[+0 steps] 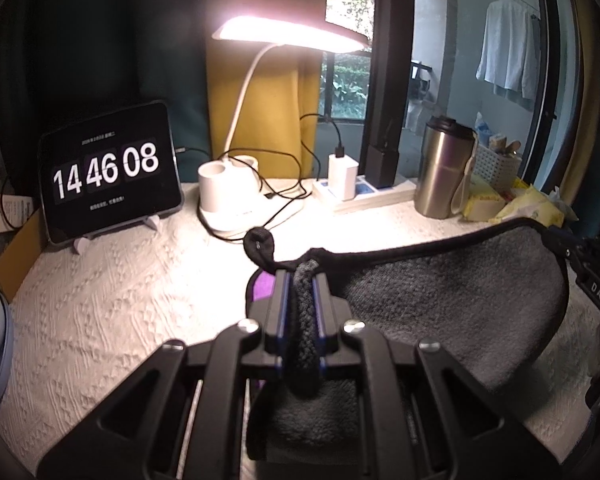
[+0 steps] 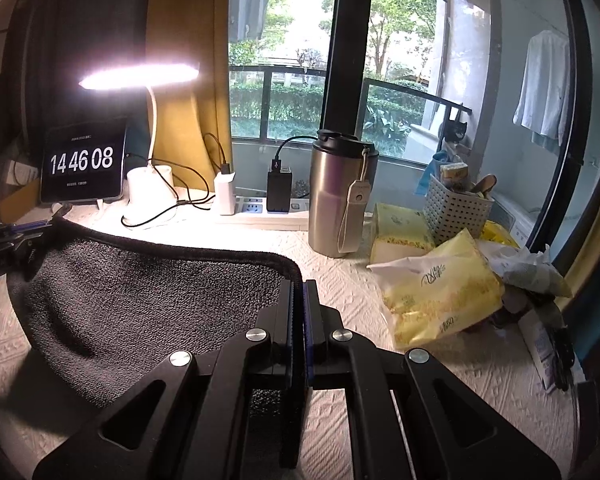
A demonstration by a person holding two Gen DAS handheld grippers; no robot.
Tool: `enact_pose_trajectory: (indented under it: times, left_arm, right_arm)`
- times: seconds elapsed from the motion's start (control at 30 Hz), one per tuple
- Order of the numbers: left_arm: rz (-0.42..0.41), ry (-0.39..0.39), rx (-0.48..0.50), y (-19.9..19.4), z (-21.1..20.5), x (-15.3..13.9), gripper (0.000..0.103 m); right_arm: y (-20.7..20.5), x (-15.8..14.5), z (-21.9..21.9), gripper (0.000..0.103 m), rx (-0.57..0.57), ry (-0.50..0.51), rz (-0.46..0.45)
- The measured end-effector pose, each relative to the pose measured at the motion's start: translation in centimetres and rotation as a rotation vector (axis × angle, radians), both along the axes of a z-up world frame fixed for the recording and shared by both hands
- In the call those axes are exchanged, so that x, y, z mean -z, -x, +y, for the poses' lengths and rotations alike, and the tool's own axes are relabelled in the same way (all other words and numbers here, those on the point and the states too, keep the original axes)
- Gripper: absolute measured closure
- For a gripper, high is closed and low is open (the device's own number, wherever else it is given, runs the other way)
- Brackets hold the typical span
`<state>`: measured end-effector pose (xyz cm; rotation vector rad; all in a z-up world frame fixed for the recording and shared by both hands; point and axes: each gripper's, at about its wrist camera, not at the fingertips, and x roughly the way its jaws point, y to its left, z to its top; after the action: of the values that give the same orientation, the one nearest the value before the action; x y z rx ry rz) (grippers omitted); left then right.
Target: Fold towel
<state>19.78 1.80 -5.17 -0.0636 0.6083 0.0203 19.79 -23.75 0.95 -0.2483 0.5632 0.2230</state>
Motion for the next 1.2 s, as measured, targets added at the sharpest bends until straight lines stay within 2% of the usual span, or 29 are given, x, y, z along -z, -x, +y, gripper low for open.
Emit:
enact_pose_trajectory:
  times: [0.7,1.2]
  left_arm:
    - [-0.018,-0.020,-0.005,-4.9,0.7,0.2,0.092]
    - [0.067,-0.039,0.003,-9.2,0.6,3.7,0.091]
  right_arm:
    - [-4.8,0.6,0.3,0.098,-0.010,0.006,-0.004]
    - [-8.4,4.2,0.5,0.098,0.006,0.046,0.057]
